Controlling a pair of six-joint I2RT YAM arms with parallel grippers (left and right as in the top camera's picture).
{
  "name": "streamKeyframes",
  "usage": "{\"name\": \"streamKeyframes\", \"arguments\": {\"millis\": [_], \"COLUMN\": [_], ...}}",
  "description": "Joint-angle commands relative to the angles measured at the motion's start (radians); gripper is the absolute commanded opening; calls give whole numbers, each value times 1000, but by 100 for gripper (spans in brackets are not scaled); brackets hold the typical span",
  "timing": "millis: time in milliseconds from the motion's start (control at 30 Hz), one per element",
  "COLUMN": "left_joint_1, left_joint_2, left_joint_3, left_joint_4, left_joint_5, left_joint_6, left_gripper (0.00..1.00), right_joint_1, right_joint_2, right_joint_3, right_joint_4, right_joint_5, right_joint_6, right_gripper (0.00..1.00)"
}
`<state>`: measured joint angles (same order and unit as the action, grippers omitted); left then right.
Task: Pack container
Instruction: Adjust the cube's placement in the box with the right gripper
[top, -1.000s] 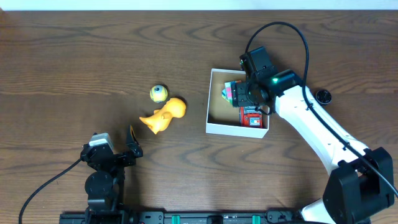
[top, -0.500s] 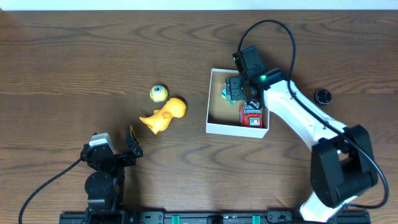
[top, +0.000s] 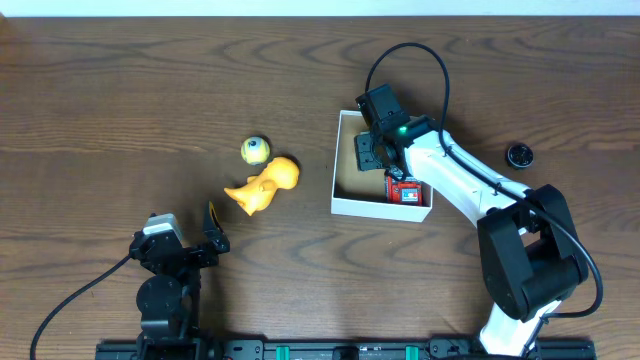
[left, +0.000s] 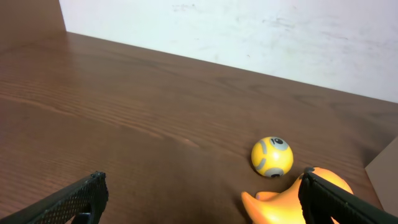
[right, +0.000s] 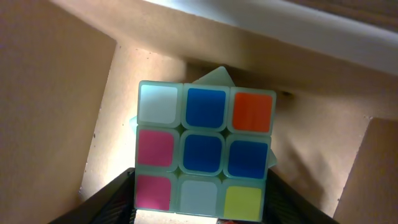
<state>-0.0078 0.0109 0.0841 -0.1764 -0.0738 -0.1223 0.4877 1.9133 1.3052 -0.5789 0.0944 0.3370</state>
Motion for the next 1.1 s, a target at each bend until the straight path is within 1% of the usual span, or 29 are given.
{"name": "streamKeyframes", "arguments": {"millis": [0,200,400,600,700,800,1067], "left_joint_1": [-2,-2,-2,-2,-2,-2,-2], "left_joint_2": [-6,-6,-6,-6,-6,-6,-6], "left_joint_3": [-29,-29,-29,-29,-29,-29,-29], "left_joint_4": [-8,-8,-8,-8,-8,-8,-8], "left_joint_5": [10,10,10,10,10,10,10], "left_joint_6": [17,17,18,17,17,17,17], "left_gripper": [98,98,98,98,98,98,98], "right_joint_1": [7,9,9,9,8,7,-12], "right_joint_2": [5,-13,-72,-122,-124,-124,-124], "right_joint_3": [-6,-2,-1,-1,-1,-1,-1], "right_joint_4": [1,-33,-70,-109,-133,-166,-185], "right_joint_5": [18,98,164,202,213,232,242], "right_joint_6": [7,7,30,60,61,101,125], "right_gripper": [53,51,53,55,56,57,61]}}
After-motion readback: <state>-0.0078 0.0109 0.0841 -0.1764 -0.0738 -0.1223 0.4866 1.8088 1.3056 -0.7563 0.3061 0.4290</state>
